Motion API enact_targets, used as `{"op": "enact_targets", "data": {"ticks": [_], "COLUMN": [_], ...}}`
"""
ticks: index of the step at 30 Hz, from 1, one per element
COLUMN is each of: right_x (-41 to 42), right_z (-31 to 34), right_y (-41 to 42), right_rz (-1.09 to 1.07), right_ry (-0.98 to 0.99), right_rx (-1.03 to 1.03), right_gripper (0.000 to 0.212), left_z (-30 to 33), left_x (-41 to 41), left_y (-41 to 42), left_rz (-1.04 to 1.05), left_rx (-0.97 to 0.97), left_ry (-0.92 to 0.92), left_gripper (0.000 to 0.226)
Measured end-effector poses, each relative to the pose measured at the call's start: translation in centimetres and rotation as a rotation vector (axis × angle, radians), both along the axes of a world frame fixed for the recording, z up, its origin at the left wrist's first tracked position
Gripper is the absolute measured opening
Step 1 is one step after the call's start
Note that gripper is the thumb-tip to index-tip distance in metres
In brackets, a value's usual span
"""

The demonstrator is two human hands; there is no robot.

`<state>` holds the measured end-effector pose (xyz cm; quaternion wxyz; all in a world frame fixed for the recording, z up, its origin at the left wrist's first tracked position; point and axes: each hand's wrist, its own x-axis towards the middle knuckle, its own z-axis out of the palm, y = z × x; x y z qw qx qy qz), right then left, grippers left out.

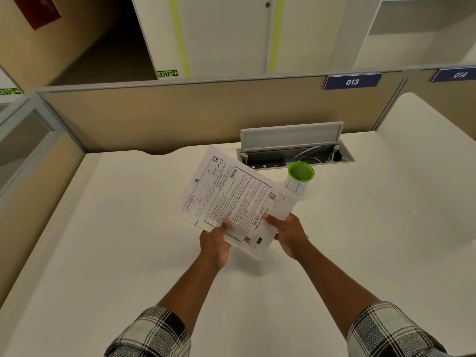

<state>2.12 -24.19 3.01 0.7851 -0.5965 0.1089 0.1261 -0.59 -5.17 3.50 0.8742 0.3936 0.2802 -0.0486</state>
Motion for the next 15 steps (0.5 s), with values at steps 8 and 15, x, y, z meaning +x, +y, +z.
{"op": "enact_targets", "data": {"ticks": [8,15], "right_x": [1.0,2.4], "right_z": [-0.1,-0.4], "right_y": [-3.4,-4.7], "right_rz": [-0.033,0.168], "right_ry": [-0.046,-0.006], "right_rx": [-0.206,-0.475], "right_gripper": [0.021,0.026], "left_z": [-1.4,-1.5], "left_x": [1.3,3.0], "left_y": [5.8,8.6], "left_rz": [0.016,-0.515], "left_rx": [0.122,0.428], "left_ry": [0.073,-0.013], "left_gripper": [0.018,0.042]}}
